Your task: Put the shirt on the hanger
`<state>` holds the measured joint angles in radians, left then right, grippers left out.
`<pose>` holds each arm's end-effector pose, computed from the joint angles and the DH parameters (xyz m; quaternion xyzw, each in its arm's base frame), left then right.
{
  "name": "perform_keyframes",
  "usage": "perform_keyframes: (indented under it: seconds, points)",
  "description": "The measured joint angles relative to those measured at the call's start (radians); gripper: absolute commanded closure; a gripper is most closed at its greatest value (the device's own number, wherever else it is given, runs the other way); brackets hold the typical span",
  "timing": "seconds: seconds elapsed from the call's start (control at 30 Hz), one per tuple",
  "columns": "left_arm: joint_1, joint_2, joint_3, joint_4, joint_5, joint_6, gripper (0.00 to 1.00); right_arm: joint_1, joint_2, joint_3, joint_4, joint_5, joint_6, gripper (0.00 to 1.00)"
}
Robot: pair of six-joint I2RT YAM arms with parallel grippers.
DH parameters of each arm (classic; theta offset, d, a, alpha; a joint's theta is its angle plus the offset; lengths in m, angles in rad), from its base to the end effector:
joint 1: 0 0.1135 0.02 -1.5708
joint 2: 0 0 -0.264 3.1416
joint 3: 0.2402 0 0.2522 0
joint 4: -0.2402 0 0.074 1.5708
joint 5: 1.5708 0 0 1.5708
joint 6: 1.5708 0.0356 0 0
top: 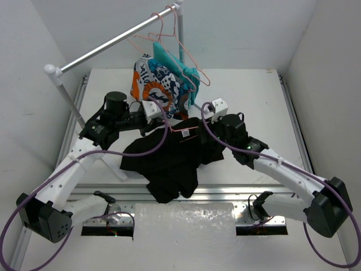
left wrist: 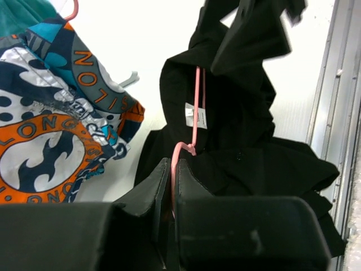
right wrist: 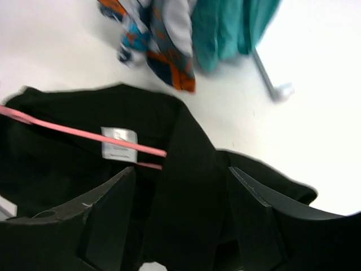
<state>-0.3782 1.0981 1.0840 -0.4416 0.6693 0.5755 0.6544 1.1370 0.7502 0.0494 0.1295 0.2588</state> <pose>0.2122 -0.1081 0.3602 0.5223 0.6323 -0.2281 0.5248 0.2104 0.1556 0.2800 -0.1233 0.8056 0.2071 0.5413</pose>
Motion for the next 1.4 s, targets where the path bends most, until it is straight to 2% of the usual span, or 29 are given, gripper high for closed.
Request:
perform_keyframes:
  seconds: [0.17,0.27,0.3,0.37,0.4,0.47,0.8,1.07,1.27,1.3,1.37,1.4]
  points:
    - [-0.006,0.0,0.0,0.004,0.001,-0.011,1.0,0.009,0.055,-0.021,-0.002,0.048,0.056,0.38]
    - [-0.007,0.0,0.0,0.004,0.003,-0.014,1.0,0.014,0.095,-0.021,0.003,0.059,0.07,0.46]
    - [-0.007,0.0,0.0,0.004,0.006,-0.014,1.0,0.016,0.107,-0.021,0.002,0.069,0.073,0.58]
    - [-0.007,-0.001,0.0,0.004,0.02,-0.016,1.0,0.018,0.132,-0.021,0.004,0.095,0.074,0.71]
    - [-0.007,-0.002,0.0,0.003,0.029,-0.016,1.0,0.018,0.143,-0.021,0.011,0.112,0.075,0.86]
    - [-0.007,-0.007,0.0,0.003,0.05,-0.017,1.0,0.018,0.157,-0.028,0.037,0.144,0.071,1.0]
    - [-0.007,-0.018,0.0,-0.002,0.082,-0.007,1.0,0.051,0.099,-0.111,0.203,0.176,-0.079,1.0]
    - [-0.023,0.031,0.0,-0.004,0.075,-0.005,1.0,0.172,0.151,-0.016,0.19,0.172,-0.203,1.0]
    - [-0.027,0.037,0.008,-0.006,0.076,-0.013,1.0,0.194,0.206,0.013,0.174,0.119,-0.231,1.0]
    - [-0.027,0.037,0.014,-0.01,0.074,-0.015,1.0,0.197,0.206,0.013,0.172,0.107,-0.232,0.89]
    - [-0.027,0.037,0.026,-0.017,0.07,-0.016,1.0,0.199,0.197,0.012,0.174,0.077,-0.234,0.62]
    - [-0.027,0.037,0.031,-0.019,0.068,-0.016,1.0,0.199,0.186,0.011,0.172,0.061,-0.233,0.38]
